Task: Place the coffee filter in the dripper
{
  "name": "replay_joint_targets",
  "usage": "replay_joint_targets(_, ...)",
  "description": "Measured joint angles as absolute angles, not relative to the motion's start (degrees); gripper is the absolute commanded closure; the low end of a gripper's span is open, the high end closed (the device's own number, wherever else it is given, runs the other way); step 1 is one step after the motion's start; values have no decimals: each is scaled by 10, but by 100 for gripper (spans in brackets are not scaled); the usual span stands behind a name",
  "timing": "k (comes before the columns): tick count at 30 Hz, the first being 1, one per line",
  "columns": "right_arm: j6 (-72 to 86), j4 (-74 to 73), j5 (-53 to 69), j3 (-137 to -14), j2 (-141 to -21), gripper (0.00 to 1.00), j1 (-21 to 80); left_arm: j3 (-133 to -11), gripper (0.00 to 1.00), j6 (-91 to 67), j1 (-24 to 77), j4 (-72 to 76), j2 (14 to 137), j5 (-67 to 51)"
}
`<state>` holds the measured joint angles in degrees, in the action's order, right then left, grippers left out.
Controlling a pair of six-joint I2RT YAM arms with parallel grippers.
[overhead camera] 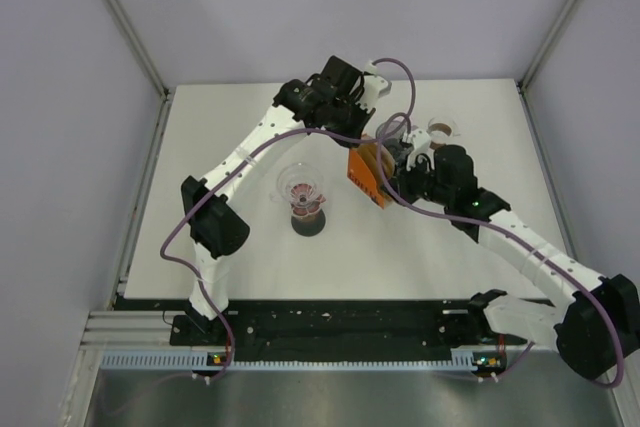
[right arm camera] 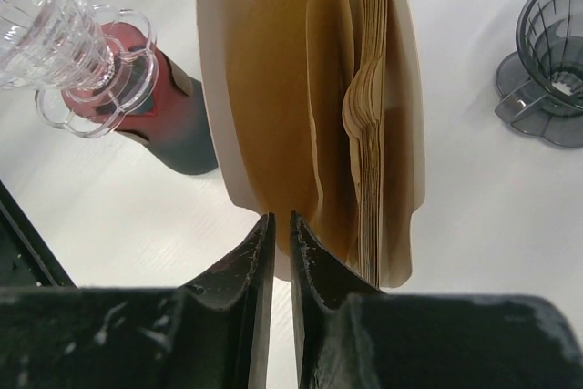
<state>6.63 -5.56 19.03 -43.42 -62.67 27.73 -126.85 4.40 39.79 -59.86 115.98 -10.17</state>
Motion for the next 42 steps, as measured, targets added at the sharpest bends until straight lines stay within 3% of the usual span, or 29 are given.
replay_joint_targets(15, 61, -50, 208, -431, -650, 76, 277, -1268, 100, 44, 398, -597, 1160, -107)
replay_joint_targets(27, 78, -52, 142, -430, -633, 80, 277, -1262, 100, 46, 398, -596, 1154, -125)
replay_joint_targets(35, 178, -58, 128, -397, -533, 80, 277, -1259, 100, 29, 398, -587, 1146, -105)
replay_joint_targets(42, 250, -53, 127, -346, -526, 81, 279, -1259, 100, 19, 398, -582, 1146, -96)
